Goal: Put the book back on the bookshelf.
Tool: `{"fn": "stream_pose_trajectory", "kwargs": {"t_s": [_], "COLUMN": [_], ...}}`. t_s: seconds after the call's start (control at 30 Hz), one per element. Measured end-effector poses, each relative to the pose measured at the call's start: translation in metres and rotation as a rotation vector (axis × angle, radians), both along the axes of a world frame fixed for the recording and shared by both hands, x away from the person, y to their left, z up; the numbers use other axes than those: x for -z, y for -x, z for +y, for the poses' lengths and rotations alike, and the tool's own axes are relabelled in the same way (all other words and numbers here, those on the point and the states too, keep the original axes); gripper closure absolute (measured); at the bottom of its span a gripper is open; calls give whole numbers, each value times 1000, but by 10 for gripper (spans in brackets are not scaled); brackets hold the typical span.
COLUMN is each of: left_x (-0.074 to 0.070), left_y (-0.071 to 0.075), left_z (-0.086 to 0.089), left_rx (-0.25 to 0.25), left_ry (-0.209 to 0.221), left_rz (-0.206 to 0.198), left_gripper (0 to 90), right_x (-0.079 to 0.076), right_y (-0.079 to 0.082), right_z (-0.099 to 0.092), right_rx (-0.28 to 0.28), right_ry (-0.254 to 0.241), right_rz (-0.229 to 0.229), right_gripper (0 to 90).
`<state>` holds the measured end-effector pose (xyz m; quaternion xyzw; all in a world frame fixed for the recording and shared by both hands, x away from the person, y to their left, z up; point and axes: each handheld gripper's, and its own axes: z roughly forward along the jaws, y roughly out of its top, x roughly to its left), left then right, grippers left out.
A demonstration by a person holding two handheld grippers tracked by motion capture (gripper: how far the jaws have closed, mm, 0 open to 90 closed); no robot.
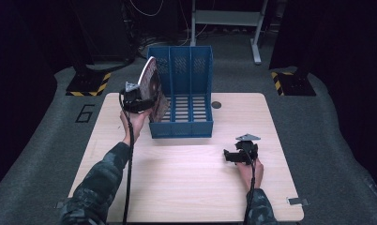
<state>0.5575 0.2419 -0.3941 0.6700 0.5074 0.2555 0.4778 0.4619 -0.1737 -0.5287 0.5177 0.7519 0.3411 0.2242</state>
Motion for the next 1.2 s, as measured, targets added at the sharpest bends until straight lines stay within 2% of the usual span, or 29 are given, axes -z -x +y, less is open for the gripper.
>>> {"fn": "stream_pose_trajectory", "kwargs": {"t_s": [0.1, 0.27, 0.47, 0.6, 0.7, 0.77, 0.93, 1.03, 1.2], "left_x": [-1, -4, -7, -7, -9, -10, -11, -14, -20], "left_y": [1, 3, 3, 3, 4, 3, 2, 1, -3], "left_z": [-3, -6, -9, -14, -17, -18, -20, -17, -16], "left_rx": [-11, -51, -77, -83, -81, -84, -104, -112, -138], "left_ry": [4, -14, -47, -35, -51, -44, -31, -20, -11], "left_rz": [-8, -19, -29, -42, -39, -43, -74, -76, -116], "left_gripper": [534, 689, 824, 838, 839, 840, 841, 841, 841], "right_x": [0, 0, 0, 0, 0, 0, 0, 0, 0], "right_y": [0, 0, 0, 0, 0, 0, 0, 0, 0], "right_z": [0, 0, 0, 0, 0, 0, -1, -1, -1], "right_rx": [0, 1, 2, -7, 0, 0, -2, -1, -2], "right_ry": [0, 0, -1, -1, 0, 0, 3, 3, 2], "right_rz": [-1, -1, -1, 0, -2, -2, -4, -4, -4], "right_gripper": [98, 99, 99, 101, 101, 101, 105, 105, 106]}}
